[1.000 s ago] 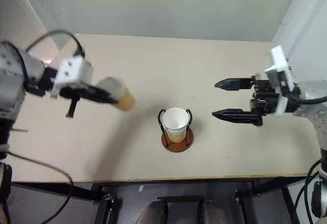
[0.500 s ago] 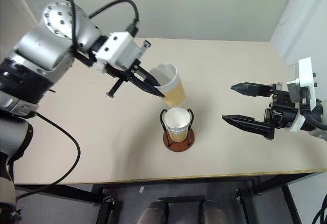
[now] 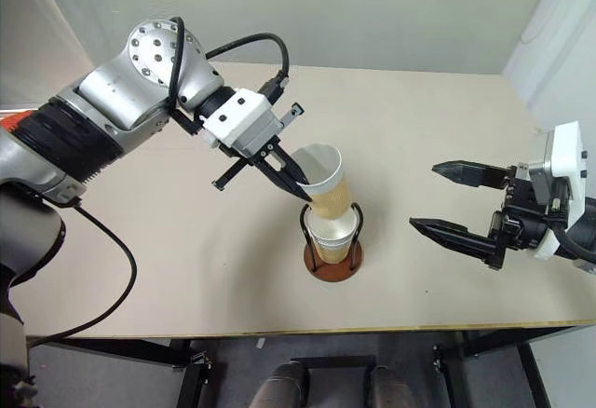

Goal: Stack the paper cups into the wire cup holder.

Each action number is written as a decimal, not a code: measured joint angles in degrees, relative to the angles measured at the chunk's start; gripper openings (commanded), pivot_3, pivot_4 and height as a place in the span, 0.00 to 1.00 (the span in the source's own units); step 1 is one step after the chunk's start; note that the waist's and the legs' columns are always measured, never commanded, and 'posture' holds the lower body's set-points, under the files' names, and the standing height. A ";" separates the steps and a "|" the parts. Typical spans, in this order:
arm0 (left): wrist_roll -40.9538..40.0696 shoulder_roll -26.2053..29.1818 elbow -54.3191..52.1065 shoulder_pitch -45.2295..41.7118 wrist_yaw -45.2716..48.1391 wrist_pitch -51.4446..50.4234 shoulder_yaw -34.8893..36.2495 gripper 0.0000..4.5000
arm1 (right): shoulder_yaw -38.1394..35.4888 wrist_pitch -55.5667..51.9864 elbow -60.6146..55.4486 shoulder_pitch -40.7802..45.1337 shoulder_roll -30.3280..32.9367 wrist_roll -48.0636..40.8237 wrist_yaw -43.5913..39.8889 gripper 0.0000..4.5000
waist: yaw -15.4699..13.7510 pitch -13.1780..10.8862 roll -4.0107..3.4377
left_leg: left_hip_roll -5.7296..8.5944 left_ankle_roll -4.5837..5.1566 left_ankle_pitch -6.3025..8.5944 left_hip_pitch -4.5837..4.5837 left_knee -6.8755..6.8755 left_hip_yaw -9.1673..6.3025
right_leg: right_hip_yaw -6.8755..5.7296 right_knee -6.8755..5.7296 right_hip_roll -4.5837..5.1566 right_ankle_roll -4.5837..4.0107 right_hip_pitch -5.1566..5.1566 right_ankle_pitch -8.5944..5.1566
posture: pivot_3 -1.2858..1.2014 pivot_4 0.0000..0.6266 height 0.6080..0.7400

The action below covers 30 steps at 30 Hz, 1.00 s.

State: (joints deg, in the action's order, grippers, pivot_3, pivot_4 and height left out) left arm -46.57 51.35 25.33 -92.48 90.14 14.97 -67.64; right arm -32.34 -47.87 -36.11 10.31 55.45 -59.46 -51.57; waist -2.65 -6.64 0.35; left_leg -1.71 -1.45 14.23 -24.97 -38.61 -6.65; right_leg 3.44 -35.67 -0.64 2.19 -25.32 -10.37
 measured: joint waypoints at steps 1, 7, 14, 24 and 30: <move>-0.11 -0.45 -0.03 0.00 0.00 0.06 -0.20 0.01 | -2.72 -0.08 -0.37 -2.46 0.04 -0.89 -0.66 1.00 | -0.28 0.00 0.00 | -0.01 0.02 0.02 -0.03 -0.04 -0.03 | 0.01 0.07 0.02 0.04 0.04 -0.03 | 0.52 0.24 1.00; -0.46 -0.66 0.14 0.00 0.02 0.25 -0.32 0.01 | -17.46 -2.92 -3.76 -20.61 -0.03 -2.34 -6.75 1.00 | -0.88 0.01 -0.01 | -0.04 0.12 0.27 0.00 -0.17 0.30 | 0.16 0.25 0.03 0.06 0.13 -0.11 | 0.52 0.24 1.00; -0.30 -2.14 -0.34 -0.02 0.02 1.47 -1.25 0.01 | -21.21 -0.93 -4.97 -24.57 -0.52 -2.30 -7.44 1.00 | -0.28 0.00 -0.04 | -0.01 0.44 0.56 0.08 -0.52 0.91 | 0.55 0.31 0.00 0.09 0.14 -0.11 | 0.52 0.24 1.00; 2.16 -2.20 -0.40 -0.02 0.02 4.62 -3.51 0.01 | -18.14 1.24 -4.48 -23.33 1.34 -1.25 -6.70 1.00 | -0.15 0.00 -0.04 | 0.10 0.59 0.51 0.14 -0.65 1.18 | 1.32 0.32 -0.09 0.17 0.15 -0.04 | 0.52 0.24 1.00; 3.13 -2.55 0.24 -0.01 0.03 5.41 -3.58 0.01 | -15.93 1.30 -3.62 -21.71 2.68 -1.05 -5.75 1.00 | -0.21 0.00 -0.04 | 0.08 0.65 0.55 0.14 -0.63 1.22 | 1.33 0.34 -0.10 0.26 0.13 0.01 | 0.52 0.24 1.00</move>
State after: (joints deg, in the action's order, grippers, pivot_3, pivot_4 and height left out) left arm -43.44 48.80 25.57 -92.49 90.17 20.39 -71.23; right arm -48.28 -46.57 -39.73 -11.40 58.13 -60.51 -57.32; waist -2.86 -6.63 0.30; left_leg -1.63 -0.80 14.78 -24.83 -39.23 -5.44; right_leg 4.77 -35.33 -0.74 2.45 -25.18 -10.36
